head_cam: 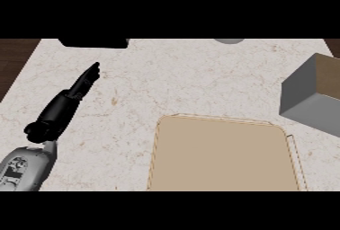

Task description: Pick the sweet potato from the tray and place it in the cardboard box

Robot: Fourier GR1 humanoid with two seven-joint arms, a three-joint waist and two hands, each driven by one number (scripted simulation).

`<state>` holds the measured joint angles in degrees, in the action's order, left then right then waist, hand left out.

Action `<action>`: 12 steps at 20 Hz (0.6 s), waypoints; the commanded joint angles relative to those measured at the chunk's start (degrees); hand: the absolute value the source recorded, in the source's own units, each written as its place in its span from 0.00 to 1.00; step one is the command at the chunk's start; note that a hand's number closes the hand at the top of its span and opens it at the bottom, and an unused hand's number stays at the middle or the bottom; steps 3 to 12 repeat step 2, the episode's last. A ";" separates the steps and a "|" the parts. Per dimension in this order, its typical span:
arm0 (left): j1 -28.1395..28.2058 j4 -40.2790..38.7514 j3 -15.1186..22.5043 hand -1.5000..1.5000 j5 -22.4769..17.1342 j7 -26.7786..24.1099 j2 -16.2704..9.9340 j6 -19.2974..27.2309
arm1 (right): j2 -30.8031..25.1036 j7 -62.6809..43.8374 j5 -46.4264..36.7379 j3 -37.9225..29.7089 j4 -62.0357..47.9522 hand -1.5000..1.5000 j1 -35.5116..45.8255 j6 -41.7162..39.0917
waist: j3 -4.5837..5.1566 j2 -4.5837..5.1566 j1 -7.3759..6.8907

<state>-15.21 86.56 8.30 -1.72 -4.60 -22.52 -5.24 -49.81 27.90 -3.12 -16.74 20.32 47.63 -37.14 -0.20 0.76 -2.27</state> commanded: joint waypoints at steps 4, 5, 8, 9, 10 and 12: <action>0.77 0.68 0.41 0.50 0.61 -0.93 0.94 0.17 | -3.30 -1.32 4.99 -5.92 -8.09 0.00 3.00 -4.19 | -0.09 0.54 -0.86; 0.77 0.68 0.41 0.50 0.61 -0.93 0.94 0.17 | -3.30 -1.32 4.99 -5.92 -8.09 0.00 3.00 -4.19 | -0.09 0.54 -0.86; 0.77 0.68 0.41 0.50 0.61 -0.93 0.94 0.17 | -3.30 -1.32 4.99 -5.92 -8.09 0.00 3.00 -4.19 | -0.09 0.54 -0.86; 0.77 0.68 0.41 0.50 0.61 -0.93 0.94 0.17 | -3.30 -1.32 4.99 -5.92 -8.09 0.00 3.00 -4.19 | -0.09 0.54 -0.86; 0.77 0.68 0.41 0.50 0.61 -0.93 0.94 0.17 | -3.30 -1.32 4.99 -5.92 -8.09 0.00 3.00 -4.19 | -0.09 0.54 -0.86; 0.77 0.68 0.41 0.50 0.61 -0.93 0.94 0.17 | -3.30 -1.32 4.99 -5.92 -8.09 0.00 3.00 -4.19 | -0.09 0.54 -0.86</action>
